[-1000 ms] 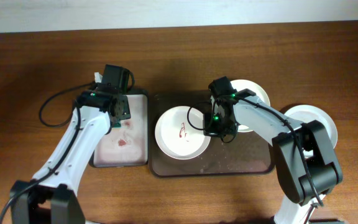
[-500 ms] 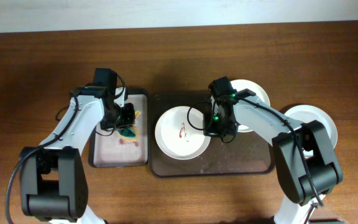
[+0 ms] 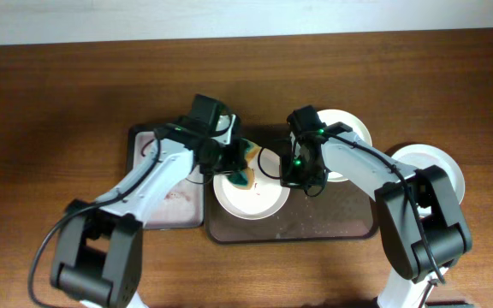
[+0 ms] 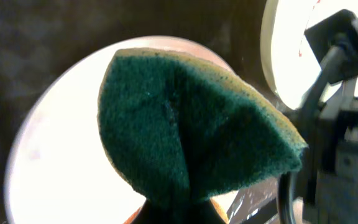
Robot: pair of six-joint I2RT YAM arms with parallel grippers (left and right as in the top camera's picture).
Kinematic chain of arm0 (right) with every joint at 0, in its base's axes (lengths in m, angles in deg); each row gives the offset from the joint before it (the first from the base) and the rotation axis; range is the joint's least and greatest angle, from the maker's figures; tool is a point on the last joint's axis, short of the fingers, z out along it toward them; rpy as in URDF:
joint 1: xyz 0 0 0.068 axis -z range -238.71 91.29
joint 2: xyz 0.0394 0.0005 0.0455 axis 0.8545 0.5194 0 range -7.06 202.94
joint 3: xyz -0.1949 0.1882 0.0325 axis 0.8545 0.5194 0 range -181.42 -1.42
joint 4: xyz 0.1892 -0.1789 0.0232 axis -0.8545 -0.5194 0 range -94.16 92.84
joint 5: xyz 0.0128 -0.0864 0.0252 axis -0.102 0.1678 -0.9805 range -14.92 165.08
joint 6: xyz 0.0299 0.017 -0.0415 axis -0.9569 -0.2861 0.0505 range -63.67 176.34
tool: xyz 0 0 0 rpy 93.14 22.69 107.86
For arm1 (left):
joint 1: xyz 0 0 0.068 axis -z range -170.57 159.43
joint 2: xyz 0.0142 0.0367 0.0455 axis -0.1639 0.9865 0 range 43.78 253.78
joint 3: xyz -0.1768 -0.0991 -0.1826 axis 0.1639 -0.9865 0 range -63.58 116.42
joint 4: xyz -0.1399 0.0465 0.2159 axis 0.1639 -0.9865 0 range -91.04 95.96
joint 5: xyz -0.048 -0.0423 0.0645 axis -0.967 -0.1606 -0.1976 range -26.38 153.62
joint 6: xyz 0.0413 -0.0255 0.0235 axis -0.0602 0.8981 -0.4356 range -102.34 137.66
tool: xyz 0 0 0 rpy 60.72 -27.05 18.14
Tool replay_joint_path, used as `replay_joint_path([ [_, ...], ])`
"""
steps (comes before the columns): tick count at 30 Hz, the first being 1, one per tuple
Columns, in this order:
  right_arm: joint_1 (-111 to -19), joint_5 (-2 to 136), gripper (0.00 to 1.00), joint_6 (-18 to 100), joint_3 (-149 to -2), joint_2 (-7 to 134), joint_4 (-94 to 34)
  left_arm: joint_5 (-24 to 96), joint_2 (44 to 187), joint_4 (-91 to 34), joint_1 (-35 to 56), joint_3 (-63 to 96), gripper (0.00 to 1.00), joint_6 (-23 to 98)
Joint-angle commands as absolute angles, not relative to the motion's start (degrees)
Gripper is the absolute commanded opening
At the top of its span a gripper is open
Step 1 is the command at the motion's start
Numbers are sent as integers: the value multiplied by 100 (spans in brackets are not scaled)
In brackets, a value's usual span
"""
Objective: Clean dirty plates on tray and stack at the side
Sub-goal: 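Scrub the held plate with the sponge in the left gripper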
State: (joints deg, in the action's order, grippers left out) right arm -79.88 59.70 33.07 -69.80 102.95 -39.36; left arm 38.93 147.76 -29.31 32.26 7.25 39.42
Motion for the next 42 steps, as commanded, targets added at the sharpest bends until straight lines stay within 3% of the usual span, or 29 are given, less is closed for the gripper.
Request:
replay_joint_path([
  [1, -8040, 6067, 4, 3383, -6886, 10330, -4001, 3614, 15301, -2692, 3456, 775, 0, 4399],
  [7, -8040, 6067, 4, 3383, -6884, 10330, -4001, 3517, 15832, -2314, 3788, 775, 0, 4401],
  [16, -8040, 6067, 4, 3383, -6886, 10330, -4030, 6252, 16013, -2979, 3810, 777, 0, 5024],
  [20, -8040, 6069, 4, 3383, -6886, 10330, -4056, 6759, 16000, -3278, 3810, 847, 0, 5020],
  [27, -8040, 6069, 4, 3383, -6886, 10330, -4067, 6733, 15325, -4096, 3805, 1424, 0, 4755],
  [34, -8040, 6069, 4, 3383, -6886, 10330, -4074, 5821, 15056, -3938, 3834, 1398, 0, 5118],
  [42, -8040, 6069, 4, 3383, -6884, 10330, -4089, 4912, 15371, -2594, 4170, 603, 0, 6054],
])
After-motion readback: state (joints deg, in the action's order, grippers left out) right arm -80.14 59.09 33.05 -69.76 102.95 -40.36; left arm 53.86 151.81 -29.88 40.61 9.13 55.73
